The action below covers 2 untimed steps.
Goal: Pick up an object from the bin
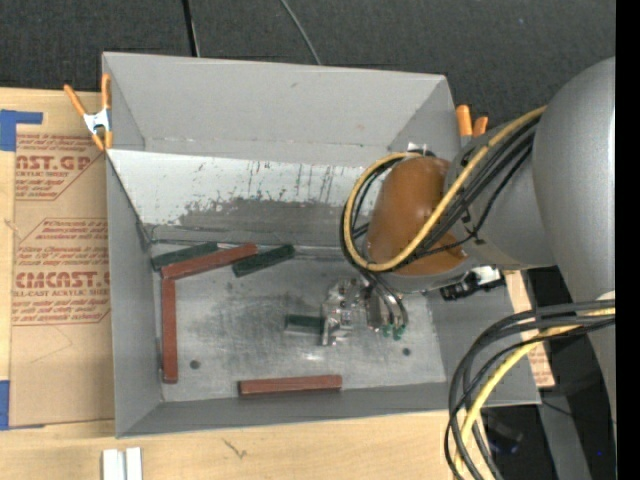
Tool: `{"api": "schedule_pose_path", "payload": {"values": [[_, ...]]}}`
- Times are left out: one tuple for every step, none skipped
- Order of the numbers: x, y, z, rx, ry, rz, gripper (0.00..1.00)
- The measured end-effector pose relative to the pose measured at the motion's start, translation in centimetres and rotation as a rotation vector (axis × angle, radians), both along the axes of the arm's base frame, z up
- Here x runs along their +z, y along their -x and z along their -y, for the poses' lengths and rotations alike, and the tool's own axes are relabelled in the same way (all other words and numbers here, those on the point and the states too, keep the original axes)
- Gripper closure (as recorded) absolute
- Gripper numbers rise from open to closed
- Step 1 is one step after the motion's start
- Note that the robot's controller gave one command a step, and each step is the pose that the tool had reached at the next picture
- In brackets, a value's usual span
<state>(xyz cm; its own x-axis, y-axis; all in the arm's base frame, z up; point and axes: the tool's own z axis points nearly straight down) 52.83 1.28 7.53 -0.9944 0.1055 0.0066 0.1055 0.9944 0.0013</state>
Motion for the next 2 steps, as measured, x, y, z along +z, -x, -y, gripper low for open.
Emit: {"api": "schedule_pose_path", "payload": {"values": [[0.0,-0.01,0.0,0.0,0.0,0.0,1.0],[0.82,0.16,-0.01,0.002,0.001,-0.003,1.0]]}}
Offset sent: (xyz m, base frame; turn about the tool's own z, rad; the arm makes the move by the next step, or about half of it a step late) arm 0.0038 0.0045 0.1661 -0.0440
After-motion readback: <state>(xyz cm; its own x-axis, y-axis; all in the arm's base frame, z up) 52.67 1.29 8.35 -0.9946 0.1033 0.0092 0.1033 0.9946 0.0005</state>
